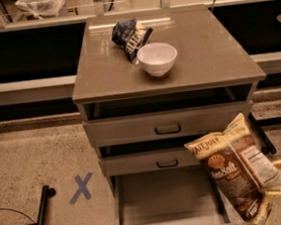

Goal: Pick brown chip bag from bottom drawer and place on counter

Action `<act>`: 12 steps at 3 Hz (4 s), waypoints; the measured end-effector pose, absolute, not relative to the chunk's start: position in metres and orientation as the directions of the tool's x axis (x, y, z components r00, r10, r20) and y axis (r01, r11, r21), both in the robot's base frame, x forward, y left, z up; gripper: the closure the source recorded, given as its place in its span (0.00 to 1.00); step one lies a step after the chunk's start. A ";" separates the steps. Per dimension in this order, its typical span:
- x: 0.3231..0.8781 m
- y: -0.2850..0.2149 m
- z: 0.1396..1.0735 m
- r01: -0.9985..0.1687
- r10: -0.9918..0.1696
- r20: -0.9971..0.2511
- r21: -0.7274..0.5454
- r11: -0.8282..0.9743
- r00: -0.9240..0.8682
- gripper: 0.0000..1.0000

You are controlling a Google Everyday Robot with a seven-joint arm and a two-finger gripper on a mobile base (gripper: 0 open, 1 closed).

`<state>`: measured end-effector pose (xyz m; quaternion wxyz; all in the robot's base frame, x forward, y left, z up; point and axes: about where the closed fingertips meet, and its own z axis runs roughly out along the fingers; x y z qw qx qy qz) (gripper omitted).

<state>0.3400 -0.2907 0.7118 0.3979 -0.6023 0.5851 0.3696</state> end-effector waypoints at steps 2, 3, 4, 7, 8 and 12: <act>0.357 -0.277 0.720 -0.997 -0.407 -0.911 -0.062 -0.034 0.071 1.00; 0.403 -0.243 0.780 -0.984 -0.411 -0.894 -0.159 -0.080 0.178 1.00; 0.432 -0.231 0.821 -0.969 -0.418 -0.875 -0.228 -0.090 0.245 1.00; 0.555 -0.234 0.938 -0.972 -0.486 -0.863 -0.212 0.103 0.137 1.00; 0.588 -0.253 0.947 -0.961 -0.485 -0.874 -0.144 0.237 0.012 1.00; 0.664 -0.313 0.912 -0.824 -0.245 -0.937 0.074 0.562 -0.251 0.77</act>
Offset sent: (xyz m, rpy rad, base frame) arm 0.0316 0.0295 0.0164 0.0029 -0.0249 0.1058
